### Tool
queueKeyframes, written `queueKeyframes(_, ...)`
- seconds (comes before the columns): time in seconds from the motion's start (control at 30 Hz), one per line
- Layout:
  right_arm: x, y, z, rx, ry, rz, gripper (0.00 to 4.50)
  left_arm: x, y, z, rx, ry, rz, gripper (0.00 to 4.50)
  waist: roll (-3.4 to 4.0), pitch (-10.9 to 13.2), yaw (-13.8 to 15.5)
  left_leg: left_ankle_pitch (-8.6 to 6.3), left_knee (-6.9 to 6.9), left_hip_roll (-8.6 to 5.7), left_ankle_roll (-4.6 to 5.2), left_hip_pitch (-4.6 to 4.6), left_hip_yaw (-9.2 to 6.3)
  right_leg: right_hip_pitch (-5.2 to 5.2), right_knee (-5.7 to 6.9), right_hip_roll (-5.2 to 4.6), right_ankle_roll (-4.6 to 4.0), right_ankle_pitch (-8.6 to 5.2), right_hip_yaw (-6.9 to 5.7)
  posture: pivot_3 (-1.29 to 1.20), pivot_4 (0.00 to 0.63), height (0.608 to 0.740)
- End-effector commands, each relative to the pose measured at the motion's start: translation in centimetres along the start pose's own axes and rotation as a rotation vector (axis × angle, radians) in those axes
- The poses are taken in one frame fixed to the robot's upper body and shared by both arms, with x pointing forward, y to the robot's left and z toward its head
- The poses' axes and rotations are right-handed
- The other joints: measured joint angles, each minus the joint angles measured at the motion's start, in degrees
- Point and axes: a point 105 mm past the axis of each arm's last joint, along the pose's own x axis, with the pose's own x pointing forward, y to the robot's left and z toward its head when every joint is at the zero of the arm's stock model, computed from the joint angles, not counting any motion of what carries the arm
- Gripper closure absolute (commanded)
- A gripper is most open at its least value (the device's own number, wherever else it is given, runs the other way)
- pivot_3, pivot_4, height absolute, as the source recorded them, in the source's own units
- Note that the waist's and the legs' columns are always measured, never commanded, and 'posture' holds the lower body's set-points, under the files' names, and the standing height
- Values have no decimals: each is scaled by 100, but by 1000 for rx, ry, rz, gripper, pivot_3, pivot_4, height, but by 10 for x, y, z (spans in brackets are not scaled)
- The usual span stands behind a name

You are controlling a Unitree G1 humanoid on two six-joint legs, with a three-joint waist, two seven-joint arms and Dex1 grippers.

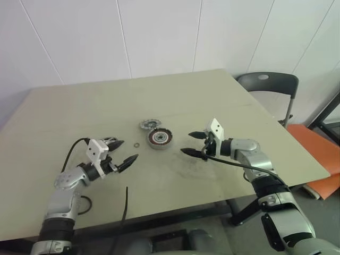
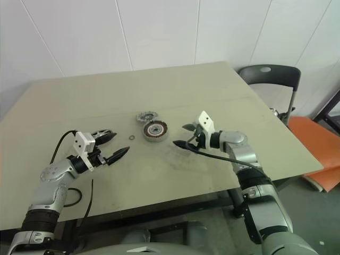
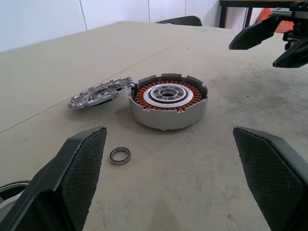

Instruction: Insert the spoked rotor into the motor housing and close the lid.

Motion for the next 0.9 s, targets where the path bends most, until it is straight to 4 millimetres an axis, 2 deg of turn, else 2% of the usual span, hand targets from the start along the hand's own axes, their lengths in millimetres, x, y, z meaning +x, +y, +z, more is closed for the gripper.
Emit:
queueKeyframes(0.03, 1, -1, 16, -42, -44, -2, 32, 3, 2, 9, 39, -18, -7, 0, 0, 0, 1, 0, 0, 0, 0, 0, 0, 0, 0, 0, 0, 0, 0, 0, 0, 740)
queueKeyframes(0.57, 4, -4, 17, -39, -46, -23, 32, 8, 7, 3, 66, 36, 30, 0, 0, 0, 3, 0, 0, 0, 0, 0, 0, 0, 1, -1, 0, 0, 0, 0, 0, 740)
queueKeyframes(0.67, 6, -5, 17, -40, -46, -31, 32, 17, 13, -7, 69, 102, 87, 0, -1, -1, 11, 0, 1, 0, 0, 1, 0, 0, 3, -1, 0, 0, 0, 0, 0, 740)
queueKeyframes(0.9, 9, -3, 18, -37, -53, -34, 32, 49, 7, -7, 1, 153, 112, 0, -3, -2, 50, 0, 3, -4, 0, 0, 0, 0, 4, -4, 1, 1, 0, 0, 0, 740)
